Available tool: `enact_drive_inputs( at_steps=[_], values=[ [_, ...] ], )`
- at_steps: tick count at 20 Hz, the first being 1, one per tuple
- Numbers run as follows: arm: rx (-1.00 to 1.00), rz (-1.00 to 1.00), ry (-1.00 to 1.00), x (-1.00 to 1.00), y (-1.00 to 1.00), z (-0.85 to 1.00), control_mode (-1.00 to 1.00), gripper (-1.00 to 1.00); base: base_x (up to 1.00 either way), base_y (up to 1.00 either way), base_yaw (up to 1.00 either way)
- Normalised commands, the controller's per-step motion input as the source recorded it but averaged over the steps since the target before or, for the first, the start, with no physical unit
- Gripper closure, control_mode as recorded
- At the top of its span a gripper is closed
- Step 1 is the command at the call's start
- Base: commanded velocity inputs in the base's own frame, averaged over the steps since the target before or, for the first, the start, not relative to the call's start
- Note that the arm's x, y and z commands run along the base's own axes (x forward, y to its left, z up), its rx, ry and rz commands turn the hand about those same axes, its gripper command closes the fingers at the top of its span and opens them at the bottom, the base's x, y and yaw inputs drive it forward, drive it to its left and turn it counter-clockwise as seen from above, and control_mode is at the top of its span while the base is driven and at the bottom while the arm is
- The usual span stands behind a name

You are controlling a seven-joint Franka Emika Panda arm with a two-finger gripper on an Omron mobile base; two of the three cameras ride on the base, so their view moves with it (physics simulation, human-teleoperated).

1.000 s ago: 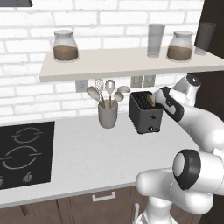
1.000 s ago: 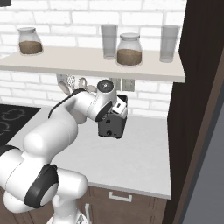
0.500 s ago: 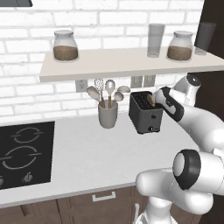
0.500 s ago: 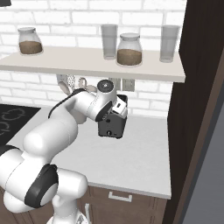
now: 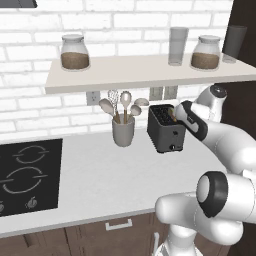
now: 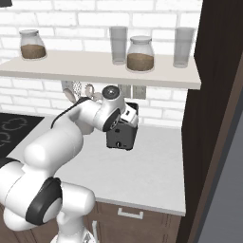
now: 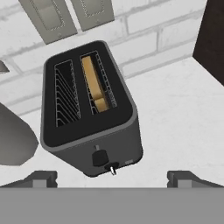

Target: Start the toaster. Once the lever pops up, take the bread to the plate on the dining counter.

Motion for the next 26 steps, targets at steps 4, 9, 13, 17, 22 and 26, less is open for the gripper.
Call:
enact_drive_inputs(
  at_steps=[4, 9, 13, 17, 22, 26],
  values=[
    [-0.05, 0.03, -0.04, 0.00, -0.02, 0.00, -1.00, -1.00, 0.00, 0.00, 0.00],
    [-0.01, 0.11, -0.03, 0.01, -0.03, 0.00, -1.00, -1.00, 0.00, 0.00, 0.00],
    [-0.05, 0.10, -0.03, 0.19, 0.08, 0.00, -1.00, -1.00, 0.00, 0.00, 0.00],
    [0.00, 0.07, -0.03, 0.12, 0.00, 0.01, -1.00, -1.00, 0.00, 0.00, 0.00],
    [0.00, 0.00, 0.00, 0.11, 0.00, 0.04, -1.00, -1.00, 0.00, 0.00, 0.00],
    [0.00, 0.00, -0.08, 0.08, 0.00, 0.12, -1.00, -1.00, 0.00, 0.00, 0.00]
  ],
)
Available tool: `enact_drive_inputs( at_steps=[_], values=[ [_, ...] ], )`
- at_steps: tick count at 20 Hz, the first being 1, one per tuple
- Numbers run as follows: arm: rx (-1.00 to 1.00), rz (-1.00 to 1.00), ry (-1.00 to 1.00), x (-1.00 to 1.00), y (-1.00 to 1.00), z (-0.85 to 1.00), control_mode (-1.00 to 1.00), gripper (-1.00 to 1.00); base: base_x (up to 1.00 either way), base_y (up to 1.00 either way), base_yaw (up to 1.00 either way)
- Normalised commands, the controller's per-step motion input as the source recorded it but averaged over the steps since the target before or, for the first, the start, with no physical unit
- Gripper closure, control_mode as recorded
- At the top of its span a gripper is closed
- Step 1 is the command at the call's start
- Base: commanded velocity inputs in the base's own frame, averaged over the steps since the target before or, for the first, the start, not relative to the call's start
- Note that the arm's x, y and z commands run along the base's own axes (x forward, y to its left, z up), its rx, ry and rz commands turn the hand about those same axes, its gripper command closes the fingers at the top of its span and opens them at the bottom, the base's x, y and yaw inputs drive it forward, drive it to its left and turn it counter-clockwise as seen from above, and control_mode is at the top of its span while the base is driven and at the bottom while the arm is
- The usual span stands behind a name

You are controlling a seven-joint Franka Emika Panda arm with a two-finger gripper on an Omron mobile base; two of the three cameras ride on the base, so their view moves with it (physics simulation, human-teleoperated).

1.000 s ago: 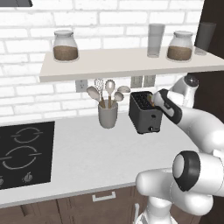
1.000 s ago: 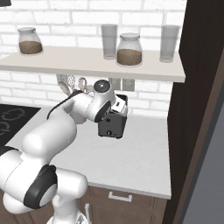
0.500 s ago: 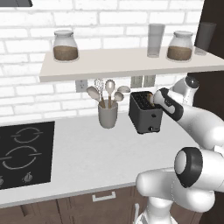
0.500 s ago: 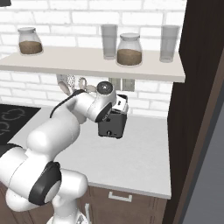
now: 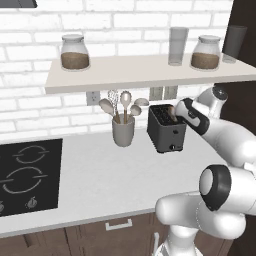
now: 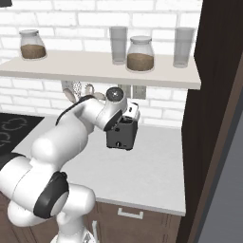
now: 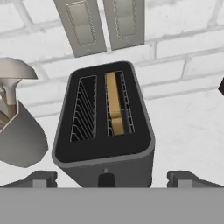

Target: Start the toaster. Once the lever pops up, take the bread to the plate on the dining counter.

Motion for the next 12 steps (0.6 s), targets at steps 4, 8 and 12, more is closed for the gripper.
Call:
enact_drive_inputs(
  at_steps=[4, 8, 12],
  values=[
    [0.00, 0.00, -0.04, 0.38, 0.00, 0.02, -1.00, -1.00, 0.00, 0.00, 0.00],
    [0.00, 0.00, -0.01, 0.46, 0.00, 0.01, -1.00, -1.00, 0.00, 0.00, 0.00],
    [0.00, 0.00, -0.02, 0.52, 0.00, 0.00, -1.00, -1.00, 0.00, 0.00, 0.00]
  ],
)
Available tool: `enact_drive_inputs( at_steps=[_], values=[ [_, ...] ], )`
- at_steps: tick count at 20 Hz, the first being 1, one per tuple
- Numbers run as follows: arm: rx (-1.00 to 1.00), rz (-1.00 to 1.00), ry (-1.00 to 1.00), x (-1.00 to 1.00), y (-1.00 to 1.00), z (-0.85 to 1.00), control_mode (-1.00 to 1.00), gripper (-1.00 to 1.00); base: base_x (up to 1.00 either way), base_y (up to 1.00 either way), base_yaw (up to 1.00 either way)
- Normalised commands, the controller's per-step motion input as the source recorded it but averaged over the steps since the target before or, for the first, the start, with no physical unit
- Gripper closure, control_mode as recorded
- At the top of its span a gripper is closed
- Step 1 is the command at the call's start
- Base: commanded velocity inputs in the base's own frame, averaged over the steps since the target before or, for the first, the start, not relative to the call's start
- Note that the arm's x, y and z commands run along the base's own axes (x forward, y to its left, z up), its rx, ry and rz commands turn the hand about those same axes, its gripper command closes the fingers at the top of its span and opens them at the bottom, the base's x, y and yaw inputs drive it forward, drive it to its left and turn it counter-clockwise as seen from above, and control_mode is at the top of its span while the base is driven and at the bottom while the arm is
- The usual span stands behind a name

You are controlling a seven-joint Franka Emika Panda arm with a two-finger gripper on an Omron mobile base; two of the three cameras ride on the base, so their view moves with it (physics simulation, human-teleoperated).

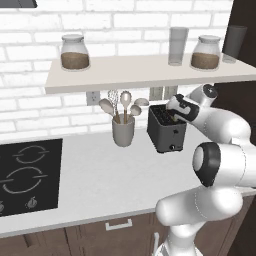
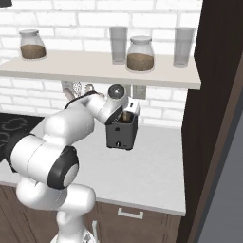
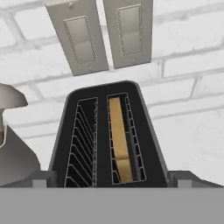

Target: Start the toaster. Once the lever pops up, take the bread to the plate on the dining counter.

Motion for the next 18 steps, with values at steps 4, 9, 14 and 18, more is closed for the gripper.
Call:
enact_drive_inputs(
  at_steps=[4, 9, 14, 18],
  values=[
    [0.00, 0.03, -0.11, 0.22, 0.00, -0.02, -1.00, -1.00, 0.00, 0.00, 0.00],
    [0.00, 0.04, -0.17, 0.01, -0.09, -0.13, -1.00, -1.00, 0.00, 0.00, 0.00],
    [0.00, 0.05, -0.13, 0.02, -0.01, -0.31, -1.00, -1.00, 0.00, 0.00, 0.00],
    [0.00, 0.04, -0.05, 0.01, 0.00, -0.38, -1.00, -1.00, 0.00, 0.00, 0.00]
  ],
)
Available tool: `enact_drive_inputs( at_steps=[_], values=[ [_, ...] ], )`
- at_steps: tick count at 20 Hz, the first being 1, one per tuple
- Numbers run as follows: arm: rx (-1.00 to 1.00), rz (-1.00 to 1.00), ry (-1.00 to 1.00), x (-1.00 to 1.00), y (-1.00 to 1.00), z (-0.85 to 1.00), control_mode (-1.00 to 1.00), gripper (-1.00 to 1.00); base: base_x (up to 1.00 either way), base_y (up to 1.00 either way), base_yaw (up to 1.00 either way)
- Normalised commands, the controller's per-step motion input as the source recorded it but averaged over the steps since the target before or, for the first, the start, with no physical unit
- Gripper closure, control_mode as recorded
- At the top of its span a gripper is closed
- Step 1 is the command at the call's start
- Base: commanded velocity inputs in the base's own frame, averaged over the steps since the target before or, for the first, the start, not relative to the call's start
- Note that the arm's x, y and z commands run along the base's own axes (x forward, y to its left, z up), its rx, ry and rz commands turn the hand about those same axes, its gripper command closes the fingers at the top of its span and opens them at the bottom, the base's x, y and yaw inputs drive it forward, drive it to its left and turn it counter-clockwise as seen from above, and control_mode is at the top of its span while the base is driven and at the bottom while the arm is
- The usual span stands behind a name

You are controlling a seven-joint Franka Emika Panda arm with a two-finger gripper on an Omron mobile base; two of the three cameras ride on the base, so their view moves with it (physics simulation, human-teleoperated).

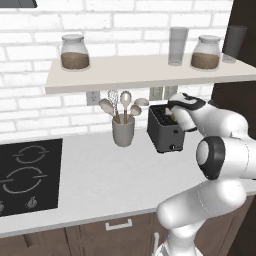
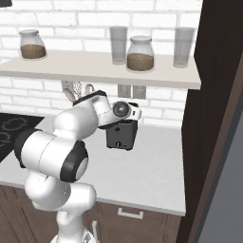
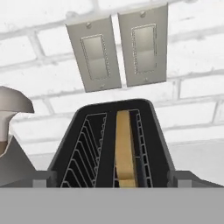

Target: Start the toaster. Once the lever pops up, take the bread to the plate on the dining counter.

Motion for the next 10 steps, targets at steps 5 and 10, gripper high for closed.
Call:
enact_drive_inputs(
  at_steps=[5, 10],
  values=[
    [0.00, 0.01, -0.04, 0.01, -0.03, -0.13, -1.00, -1.00, 0.00, 0.00, 0.00],
    [0.00, 0.00, -0.01, 0.09, -0.08, 0.00, -1.00, -1.00, 0.00, 0.00, 0.00]
  ],
)
